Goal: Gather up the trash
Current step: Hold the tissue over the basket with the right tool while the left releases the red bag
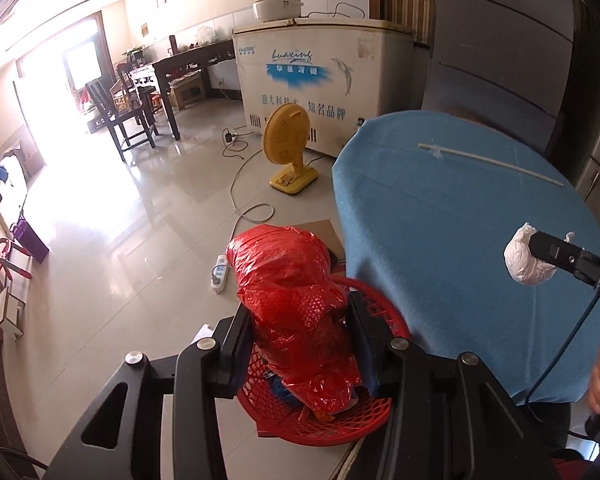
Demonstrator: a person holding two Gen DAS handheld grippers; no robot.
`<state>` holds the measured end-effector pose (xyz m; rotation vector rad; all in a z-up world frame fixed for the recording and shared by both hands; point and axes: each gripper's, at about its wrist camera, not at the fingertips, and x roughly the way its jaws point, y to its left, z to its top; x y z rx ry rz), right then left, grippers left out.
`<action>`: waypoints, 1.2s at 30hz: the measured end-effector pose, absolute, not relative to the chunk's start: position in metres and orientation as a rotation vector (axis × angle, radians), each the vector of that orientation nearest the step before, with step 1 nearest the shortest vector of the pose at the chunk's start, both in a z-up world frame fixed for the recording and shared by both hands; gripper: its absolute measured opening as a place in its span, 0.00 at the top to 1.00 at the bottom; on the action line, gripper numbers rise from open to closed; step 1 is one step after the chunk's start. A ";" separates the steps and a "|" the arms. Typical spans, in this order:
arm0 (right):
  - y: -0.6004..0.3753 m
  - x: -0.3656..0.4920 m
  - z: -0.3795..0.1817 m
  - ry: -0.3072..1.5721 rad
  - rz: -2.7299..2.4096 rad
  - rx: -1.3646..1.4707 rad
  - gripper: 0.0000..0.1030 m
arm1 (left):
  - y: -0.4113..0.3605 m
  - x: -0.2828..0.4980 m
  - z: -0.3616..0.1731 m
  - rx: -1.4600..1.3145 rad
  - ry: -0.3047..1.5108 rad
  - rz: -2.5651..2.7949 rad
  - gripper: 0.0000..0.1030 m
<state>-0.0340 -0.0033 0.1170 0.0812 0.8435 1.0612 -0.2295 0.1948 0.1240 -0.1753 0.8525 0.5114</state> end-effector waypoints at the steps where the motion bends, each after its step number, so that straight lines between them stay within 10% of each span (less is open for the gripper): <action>1: 0.000 -0.035 0.115 0.855 1.068 0.078 0.67 | 0.195 -0.230 0.122 -0.173 0.855 0.516 0.56; 36: 0.091 -0.069 0.093 0.928 1.181 -0.075 0.67 | 0.214 -0.232 0.084 -0.159 0.914 0.605 0.55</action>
